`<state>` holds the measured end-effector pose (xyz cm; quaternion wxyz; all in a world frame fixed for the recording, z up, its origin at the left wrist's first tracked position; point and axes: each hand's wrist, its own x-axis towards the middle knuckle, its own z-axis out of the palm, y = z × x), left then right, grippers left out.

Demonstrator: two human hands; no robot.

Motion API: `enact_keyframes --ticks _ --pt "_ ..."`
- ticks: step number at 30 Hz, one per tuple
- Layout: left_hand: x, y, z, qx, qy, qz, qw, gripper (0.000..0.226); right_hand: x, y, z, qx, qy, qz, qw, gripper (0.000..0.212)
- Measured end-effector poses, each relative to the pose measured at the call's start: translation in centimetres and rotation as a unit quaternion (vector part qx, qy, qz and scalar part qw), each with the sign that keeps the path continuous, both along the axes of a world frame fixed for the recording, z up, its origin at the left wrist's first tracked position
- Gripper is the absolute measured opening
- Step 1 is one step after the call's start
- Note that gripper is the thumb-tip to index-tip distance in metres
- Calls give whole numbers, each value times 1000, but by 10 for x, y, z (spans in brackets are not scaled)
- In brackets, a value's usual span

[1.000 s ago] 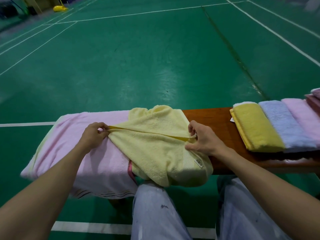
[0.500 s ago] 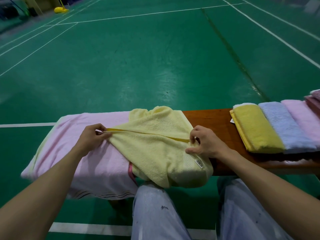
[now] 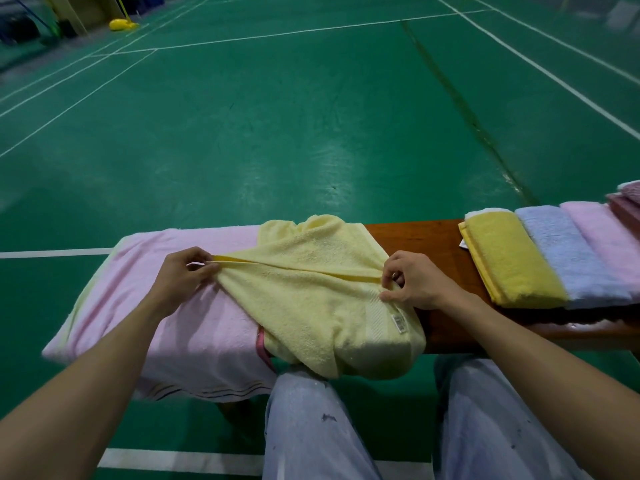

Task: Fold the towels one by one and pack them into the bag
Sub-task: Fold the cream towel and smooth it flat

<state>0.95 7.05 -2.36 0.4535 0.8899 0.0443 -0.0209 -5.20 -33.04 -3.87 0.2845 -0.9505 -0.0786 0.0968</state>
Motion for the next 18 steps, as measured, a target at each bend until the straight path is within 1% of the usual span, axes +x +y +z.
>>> enact_keyframes --ticks 5,8,13,18 --pt "0 0 2 -37 1 4 999 3 -1 -4 -3 37 -25 -24 999 6" --pt "0 3 0 -32 -3 1 999 6 -4 -7 -4 57 -37 -32 997 4" --pt "2 6 -3 -29 -1 9 1000 21 -7 -20 -9 67 -57 -43 995 3" --pt "2 3 -4 -19 4 16 1000 18 -12 -26 -15 87 -75 -60 992 9"
